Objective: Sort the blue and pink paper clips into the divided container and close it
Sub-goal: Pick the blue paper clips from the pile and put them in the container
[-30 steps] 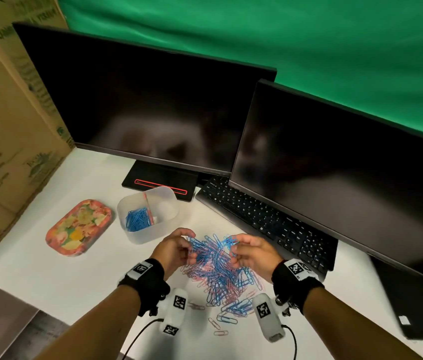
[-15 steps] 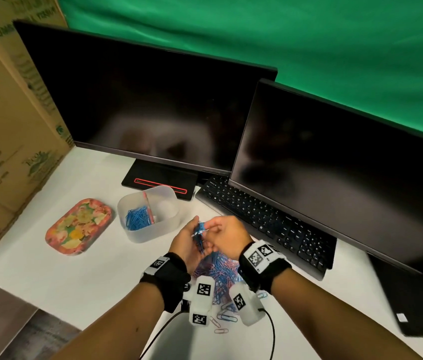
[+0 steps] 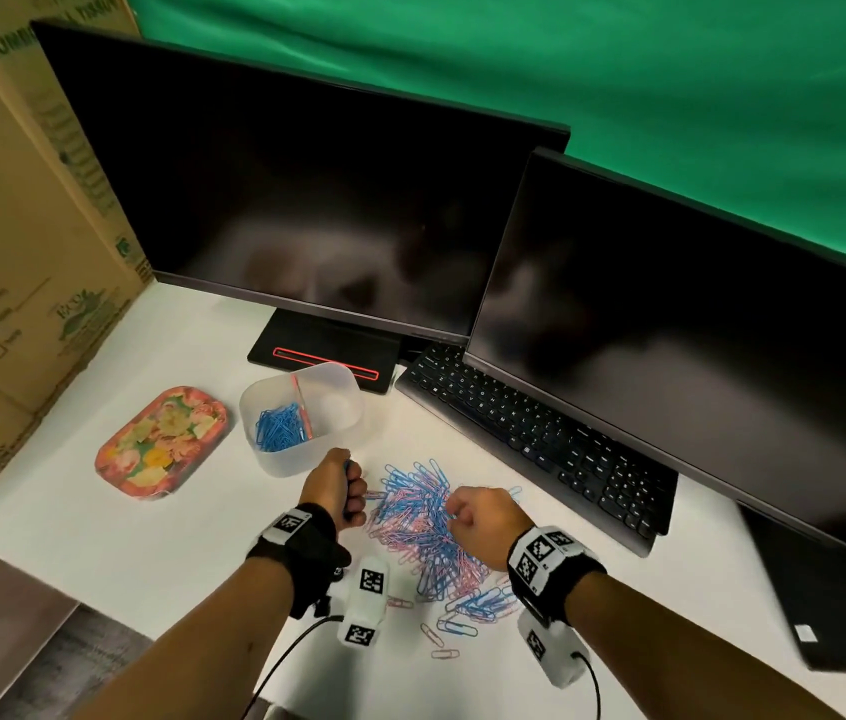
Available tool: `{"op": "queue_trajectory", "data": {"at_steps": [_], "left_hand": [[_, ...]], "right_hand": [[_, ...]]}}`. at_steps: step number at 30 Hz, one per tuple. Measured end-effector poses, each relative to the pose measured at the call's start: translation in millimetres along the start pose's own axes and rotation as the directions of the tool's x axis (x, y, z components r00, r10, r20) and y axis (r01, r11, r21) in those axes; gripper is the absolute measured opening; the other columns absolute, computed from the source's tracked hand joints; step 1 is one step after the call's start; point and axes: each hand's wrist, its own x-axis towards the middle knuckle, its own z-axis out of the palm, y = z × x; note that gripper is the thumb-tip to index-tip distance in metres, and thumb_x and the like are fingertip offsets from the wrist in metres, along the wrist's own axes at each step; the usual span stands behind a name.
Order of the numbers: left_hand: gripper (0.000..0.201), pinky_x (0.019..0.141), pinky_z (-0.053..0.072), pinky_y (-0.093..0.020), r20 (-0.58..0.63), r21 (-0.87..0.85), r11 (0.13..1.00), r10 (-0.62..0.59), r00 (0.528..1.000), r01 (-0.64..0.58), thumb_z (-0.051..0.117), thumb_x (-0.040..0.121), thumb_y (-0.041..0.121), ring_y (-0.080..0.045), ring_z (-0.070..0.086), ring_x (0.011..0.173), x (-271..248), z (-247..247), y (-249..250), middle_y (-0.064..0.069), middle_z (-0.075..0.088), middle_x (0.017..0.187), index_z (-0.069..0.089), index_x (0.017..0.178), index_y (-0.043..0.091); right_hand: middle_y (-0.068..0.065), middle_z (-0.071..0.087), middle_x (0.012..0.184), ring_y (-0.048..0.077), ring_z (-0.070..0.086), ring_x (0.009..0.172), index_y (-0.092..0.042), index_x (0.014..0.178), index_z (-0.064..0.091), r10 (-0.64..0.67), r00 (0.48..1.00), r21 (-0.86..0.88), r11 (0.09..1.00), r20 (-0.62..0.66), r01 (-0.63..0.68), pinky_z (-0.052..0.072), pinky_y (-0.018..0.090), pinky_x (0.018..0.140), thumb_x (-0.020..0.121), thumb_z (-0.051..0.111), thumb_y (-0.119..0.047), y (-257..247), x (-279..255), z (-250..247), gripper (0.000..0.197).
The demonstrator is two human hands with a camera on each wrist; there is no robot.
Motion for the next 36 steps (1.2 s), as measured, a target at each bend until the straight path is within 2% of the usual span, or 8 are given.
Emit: {"op": "queue_trajectory", "data": {"at_steps": [8,14,16,19,22,26,32,36], "left_hand": [[0.02,0.047,0.021,-0.02,0.006,0.039,0.997,0.063,0.998,-0.063,0.035,0.09,0.01,-0.015,0.024,0.043,-1,-7,-5,-0.004,0.038,0.054,0.053,0.083,0.012],[0.02,0.053,0.022,-0.024,-0.005,0.163,0.986,0.045,0.999,-0.044,0.042,0.085,0.01,-0.018,0.029,0.05,2,-5,-2,-0.005,0.041,0.061,0.05,0.068,0.012],[0.019,0.056,0.03,-0.025,0.009,0.45,0.877,0.182,0.983,-0.167,0.046,0.087,0.01,-0.019,0.036,0.052,9,-2,-3,-0.004,0.045,0.064,0.054,0.07,0.014],[0.011,0.073,0.045,-0.023,0.123,0.821,0.48,0.383,0.916,-0.311,0.057,0.086,0.018,-0.019,0.059,0.074,15,4,-3,0.002,0.061,0.076,0.061,0.079,0.025],[0.023,0.083,0.049,-0.028,0.233,0.93,0.185,0.374,0.898,-0.319,0.056,0.086,0.019,-0.023,0.062,0.095,23,13,1,-0.004,0.065,0.098,0.063,0.108,0.026],[0.043,0.096,0.048,-0.039,0.305,0.952,-0.121,0.265,0.915,-0.283,0.056,0.09,0.022,-0.03,0.056,0.114,34,28,2,-0.006,0.045,0.132,0.05,0.132,0.031],[0.026,0.088,0.049,-0.04,0.325,0.935,-0.234,0.267,0.907,-0.266,0.055,0.09,0.023,-0.033,0.06,0.103,41,31,-3,-0.009,0.047,0.121,0.056,0.116,0.02],[0.023,0.089,0.052,-0.039,0.292,0.956,-0.101,0.293,0.91,-0.274,0.056,0.085,0.02,-0.031,0.06,0.103,42,28,-2,-0.01,0.06,0.114,0.062,0.106,0.016]], "right_hand": [[0.003,0.066,0.108,0.023,0.062,0.097,-0.024,0.112,0.061,0.035,0.988,-0.123,0.991,-0.148,-0.054,0.052,0.03,0.084,0.089,0.055,-0.028,-7,21,-3,0.024],[0.006,0.053,0.125,0.026,0.058,0.11,-0.017,0.126,0.055,0.072,0.986,-0.167,0.981,-0.15,-0.097,0.05,0.034,0.089,0.087,0.06,-0.039,-31,56,-4,0.045],[0.008,0.053,0.123,0.026,0.059,0.108,-0.014,0.121,0.058,0.081,0.988,-0.243,0.964,-0.128,-0.111,0.051,0.033,0.086,0.087,0.061,-0.036,-36,64,0,0.041],[0.013,0.06,0.109,0.029,0.06,0.097,-0.007,0.103,0.063,0.097,0.99,-0.283,0.951,-0.098,-0.121,0.052,0.031,0.081,0.089,0.057,-0.026,-39,67,4,0.024],[0.012,0.068,0.099,0.029,0.064,0.094,-0.008,0.093,0.069,0.109,0.991,-0.171,0.978,-0.081,-0.122,0.053,0.03,0.077,0.086,0.061,-0.023,-32,63,6,0.018],[-0.002,0.066,0.069,0.016,0.062,0.066,-0.021,0.066,0.068,0.124,0.987,0.137,0.984,-0.099,-0.11,0.044,0.015,0.052,0.077,0.073,-0.023,-16,55,0,0.012],[-0.002,0.065,0.057,0.01,0.054,0.052,-0.014,0.07,0.074,0.141,0.99,0.326,0.937,-0.029,-0.124,0.044,0.019,0.055,0.076,0.073,-0.035,4,55,-10,0.022],[0.007,0.07,0.07,0.012,0.056,0.053,-0.015,0.066,0.071,0.14,0.989,0.474,0.869,0.042,-0.143,0.045,0.02,0.049,0.086,0.065,-0.016,6,55,-12,0.021]]}}
